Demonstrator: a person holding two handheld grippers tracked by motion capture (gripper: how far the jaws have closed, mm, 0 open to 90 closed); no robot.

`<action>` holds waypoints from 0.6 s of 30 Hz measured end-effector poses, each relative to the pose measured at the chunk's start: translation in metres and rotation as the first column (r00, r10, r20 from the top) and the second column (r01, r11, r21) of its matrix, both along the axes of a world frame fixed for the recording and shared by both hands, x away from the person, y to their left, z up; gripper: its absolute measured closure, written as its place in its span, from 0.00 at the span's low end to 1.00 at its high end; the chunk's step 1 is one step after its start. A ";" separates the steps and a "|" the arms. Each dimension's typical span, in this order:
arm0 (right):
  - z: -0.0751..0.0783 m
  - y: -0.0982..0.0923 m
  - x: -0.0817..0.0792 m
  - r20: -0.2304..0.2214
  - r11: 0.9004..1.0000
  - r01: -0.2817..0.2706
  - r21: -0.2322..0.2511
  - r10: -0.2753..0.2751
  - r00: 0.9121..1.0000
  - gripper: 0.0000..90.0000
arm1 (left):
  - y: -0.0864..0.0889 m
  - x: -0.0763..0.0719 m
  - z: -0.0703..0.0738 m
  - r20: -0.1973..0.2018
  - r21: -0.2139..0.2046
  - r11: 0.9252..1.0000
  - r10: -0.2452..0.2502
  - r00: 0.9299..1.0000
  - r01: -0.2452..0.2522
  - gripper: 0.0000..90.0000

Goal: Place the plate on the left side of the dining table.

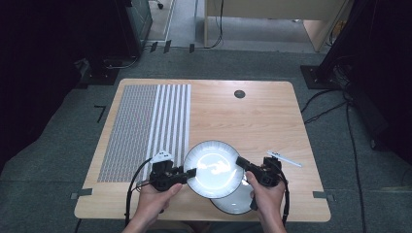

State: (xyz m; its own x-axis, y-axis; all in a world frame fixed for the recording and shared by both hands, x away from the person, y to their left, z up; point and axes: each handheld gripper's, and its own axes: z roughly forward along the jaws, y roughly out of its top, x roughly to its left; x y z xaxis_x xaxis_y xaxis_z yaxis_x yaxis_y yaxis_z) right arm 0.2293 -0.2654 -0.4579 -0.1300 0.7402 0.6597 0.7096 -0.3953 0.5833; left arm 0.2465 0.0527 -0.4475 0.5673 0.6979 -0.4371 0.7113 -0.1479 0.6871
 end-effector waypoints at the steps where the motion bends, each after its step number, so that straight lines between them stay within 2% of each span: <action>1: 0.003 0.007 0.006 0.003 1.000 -0.007 -0.003 0.007 1.000 0.96 | 0.003 0.001 0.002 0.002 -0.001 1.000 0.008 1.000 -0.008 0.70; 3: 0.006 0.014 0.011 0.004 1.000 -0.014 -0.002 0.014 1.000 0.96 | 0.014 0.006 0.007 0.011 -0.006 0.999 0.035 0.999 -0.035 0.70; 6: 0.008 0.022 0.017 0.008 1.000 -0.022 -0.001 0.022 1.000 0.96 | 0.021 0.009 0.011 0.018 -0.007 0.998 0.059 0.998 -0.059 0.71; 9: 0.014 0.039 0.031 0.006 0.999 -0.039 -0.006 0.039 0.999 0.96 | 0.037 0.016 0.019 0.025 -0.007 0.995 0.095 0.995 -0.095 0.71; 10: 0.014 0.039 0.031 0.006 0.999 -0.039 -0.006 0.039 0.999 0.96 | 0.037 0.016 0.019 0.025 -0.007 0.995 0.095 0.995 -0.095 0.71; 11: 0.018 0.048 0.037 0.005 0.999 -0.048 -0.009 0.048 0.999 0.96 | 0.045 0.019 0.022 0.032 -0.006 0.994 0.109 0.994 -0.108 0.71; 16: 0.024 0.067 0.049 0.007 0.998 -0.062 -0.018 0.062 0.998 0.96 | 0.062 0.026 0.024 0.033 -0.008 0.990 0.140 0.990 -0.140 0.71; 17: 0.026 0.077 0.055 0.014 0.997 -0.066 -0.038 0.067 0.998 0.97 | 0.069 0.030 0.025 0.030 -0.006 0.988 0.154 0.988 -0.154 0.71; 18: 0.026 0.077 0.055 0.014 0.997 -0.066 -0.038 0.067 0.998 0.97 | 0.069 0.030 0.025 0.030 -0.006 0.988 0.154 0.988 -0.154 0.71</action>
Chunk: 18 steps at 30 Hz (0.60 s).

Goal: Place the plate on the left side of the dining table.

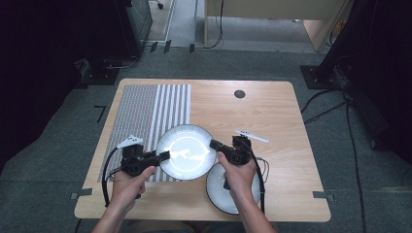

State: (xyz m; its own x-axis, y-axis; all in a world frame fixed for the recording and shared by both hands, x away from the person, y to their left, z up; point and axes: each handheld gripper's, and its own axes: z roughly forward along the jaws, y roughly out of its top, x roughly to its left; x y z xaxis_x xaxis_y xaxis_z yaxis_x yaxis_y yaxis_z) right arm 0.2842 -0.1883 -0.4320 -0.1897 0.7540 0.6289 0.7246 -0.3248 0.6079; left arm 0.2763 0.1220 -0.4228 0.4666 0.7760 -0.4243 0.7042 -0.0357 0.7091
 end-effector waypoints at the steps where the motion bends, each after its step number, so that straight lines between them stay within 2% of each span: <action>1: 0.002 0.009 0.005 0.008 1.000 -0.007 -0.005 0.007 1.000 0.96 | 0.008 0.003 0.000 -0.002 -0.001 1.000 0.013 1.000 -0.013 0.71; 13: 0.008 0.054 0.036 0.013 0.999 -0.045 -0.027 0.046 0.999 0.96 | 0.046 0.023 -0.005 -0.032 -0.029 0.996 0.079 0.996 -0.079 0.71; 18: 0.008 0.067 0.047 0.011 0.998 -0.057 -0.027 0.057 0.998 0.96 | 0.061 0.032 -0.008 -0.042 -0.039 0.993 0.109 0.993 -0.110 0.71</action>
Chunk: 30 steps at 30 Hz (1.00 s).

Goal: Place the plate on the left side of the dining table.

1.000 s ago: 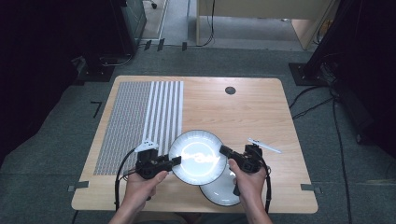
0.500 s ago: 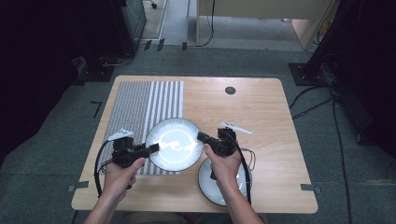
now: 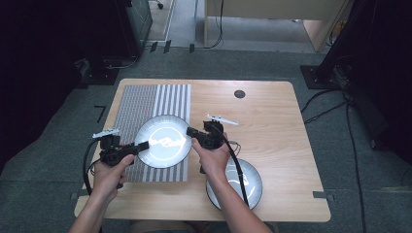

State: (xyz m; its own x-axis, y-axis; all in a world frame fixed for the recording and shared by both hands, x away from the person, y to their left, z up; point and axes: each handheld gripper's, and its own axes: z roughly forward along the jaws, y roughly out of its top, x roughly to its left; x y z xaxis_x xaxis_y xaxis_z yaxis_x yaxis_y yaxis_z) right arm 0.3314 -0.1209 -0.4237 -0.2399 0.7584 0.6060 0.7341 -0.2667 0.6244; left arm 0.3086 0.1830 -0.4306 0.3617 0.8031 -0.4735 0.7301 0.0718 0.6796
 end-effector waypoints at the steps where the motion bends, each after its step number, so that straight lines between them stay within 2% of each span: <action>1: -0.001 0.007 0.006 0.000 1.000 -0.005 -0.007 0.005 1.000 0.96 | 0.005 0.004 0.000 -0.001 0.006 1.000 0.013 1.000 -0.013 0.71; 4: -0.003 0.013 0.012 -0.008 1.000 -0.007 -0.005 0.007 1.000 0.96 | 0.010 0.007 0.000 -0.002 0.014 1.000 0.023 1.000 -0.023 0.70; 9: -0.010 0.033 0.028 -0.013 1.000 -0.010 -0.019 0.010 1.000 0.96 | 0.025 0.021 -0.003 0.001 0.039 0.997 0.062 0.998 -0.062 0.70; 14: -0.017 0.045 0.038 -0.025 1.000 -0.005 -0.024 0.004 1.000 0.97 | 0.033 0.030 -0.010 -0.012 0.036 0.996 0.085 0.996 -0.085 0.70; 17: -0.021 0.054 0.044 -0.030 0.999 -0.004 -0.033 0.003 1.000 0.97 | 0.040 0.038 -0.015 -0.024 0.043 0.992 0.117 0.993 -0.116 0.70; 19: -0.027 0.063 0.050 -0.031 0.999 -0.004 -0.048 0.003 1.000 0.97 | 0.044 0.045 -0.019 -0.034 0.051 0.988 0.151 0.988 -0.149 0.70; 25: -0.036 0.073 0.062 -0.035 0.999 -0.003 -0.052 0.001 0.999 0.97 | 0.049 0.057 -0.025 -0.037 0.066 0.983 0.174 0.984 -0.171 0.71; 28: -0.042 0.077 0.069 -0.048 0.998 0.009 -0.059 -0.012 0.999 0.97 | 0.047 0.065 -0.030 -0.029 0.088 0.978 0.194 0.981 -0.191 0.70; 29: -0.046 0.079 0.075 -0.048 0.997 0.016 -0.069 -0.019 0.999 0.96 | 0.047 0.073 -0.034 -0.035 0.091 0.976 0.202 0.979 -0.198 0.70; 30: -0.048 0.079 0.078 -0.049 0.997 0.020 -0.070 -0.023 0.999 0.97 | 0.047 0.073 -0.034 -0.035 0.091 0.976 0.202 0.979 -0.198 0.70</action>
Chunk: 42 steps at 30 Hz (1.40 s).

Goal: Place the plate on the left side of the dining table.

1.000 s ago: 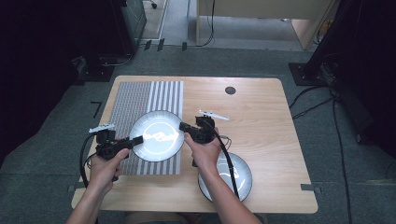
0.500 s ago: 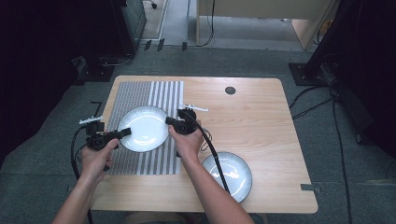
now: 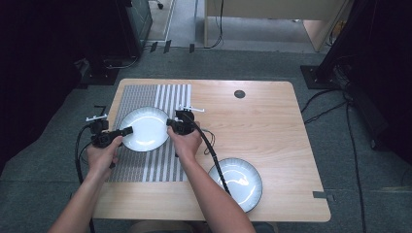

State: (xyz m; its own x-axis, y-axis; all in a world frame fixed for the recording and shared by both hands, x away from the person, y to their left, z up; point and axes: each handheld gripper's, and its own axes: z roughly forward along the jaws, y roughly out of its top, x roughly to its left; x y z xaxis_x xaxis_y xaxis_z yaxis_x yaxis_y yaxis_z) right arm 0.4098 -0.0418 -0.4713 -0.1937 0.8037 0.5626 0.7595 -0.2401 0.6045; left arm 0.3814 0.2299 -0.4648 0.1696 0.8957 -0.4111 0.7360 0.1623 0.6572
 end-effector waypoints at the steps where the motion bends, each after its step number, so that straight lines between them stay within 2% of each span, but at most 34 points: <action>1: -0.002 0.001 0.003 -0.004 1.000 0.005 0.000 -0.005 1.000 0.97 | 0.000 0.008 -0.003 -0.011 0.001 1.000 0.004 1.000 -0.004 0.70; 6: -0.009 0.002 0.016 -0.020 1.000 0.021 0.002 -0.021 1.000 0.97 | -0.001 0.022 -0.009 -0.015 -0.001 1.000 0.019 1.000 -0.019 0.70; 10: -0.012 0.004 0.025 -0.031 1.000 0.025 -0.003 -0.025 0.999 0.97 | -0.003 0.034 -0.015 -0.018 -0.006 0.998 0.059 0.998 -0.059 0.70; 13: -0.016 0.004 0.034 -0.038 0.999 0.037 0.004 -0.037 0.999 0.96 | -0.007 0.043 -0.016 -0.003 0.016 0.997 0.082 0.997 -0.081 0.70; 17: -0.022 0.002 0.043 -0.044 0.998 0.058 0.004 -0.058 0.997 0.96 | -0.013 0.056 -0.018 -0.013 0.034 0.996 0.084 0.996 -0.084 0.70; 22: -0.029 -0.001 0.049 -0.054 0.997 0.072 -0.020 -0.073 0.996 0.96 | -0.018 0.063 -0.024 -0.034 0.051 0.995 0.085 0.996 -0.083 0.70; 25: -0.032 -0.001 0.050 -0.061 0.997 0.072 -0.015 -0.073 0.995 0.96 | -0.019 0.065 -0.026 -0.039 0.057 0.994 0.098 0.994 -0.096 0.70; 34: -0.041 0.003 0.052 -0.071 0.996 0.083 -0.040 -0.086 0.994 0.95 | -0.021 0.071 -0.034 -0.050 0.087 0.991 0.110 0.993 -0.106 0.69; 42: -0.040 0.006 0.051 -0.034 0.994 0.083 -0.075 -0.086 0.996 0.95 | -0.023 0.072 -0.037 -0.044 0.102 0.988 0.119 0.992 -0.114 0.66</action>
State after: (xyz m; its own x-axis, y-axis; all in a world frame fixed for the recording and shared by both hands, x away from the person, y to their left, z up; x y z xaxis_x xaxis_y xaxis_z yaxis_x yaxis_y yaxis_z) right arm 0.4610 -0.0355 -0.5112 -0.1034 0.8555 0.5074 0.7610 -0.2604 0.5942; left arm 0.4532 0.2070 -0.5018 0.0432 0.9447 -0.3252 0.7484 0.1850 0.6370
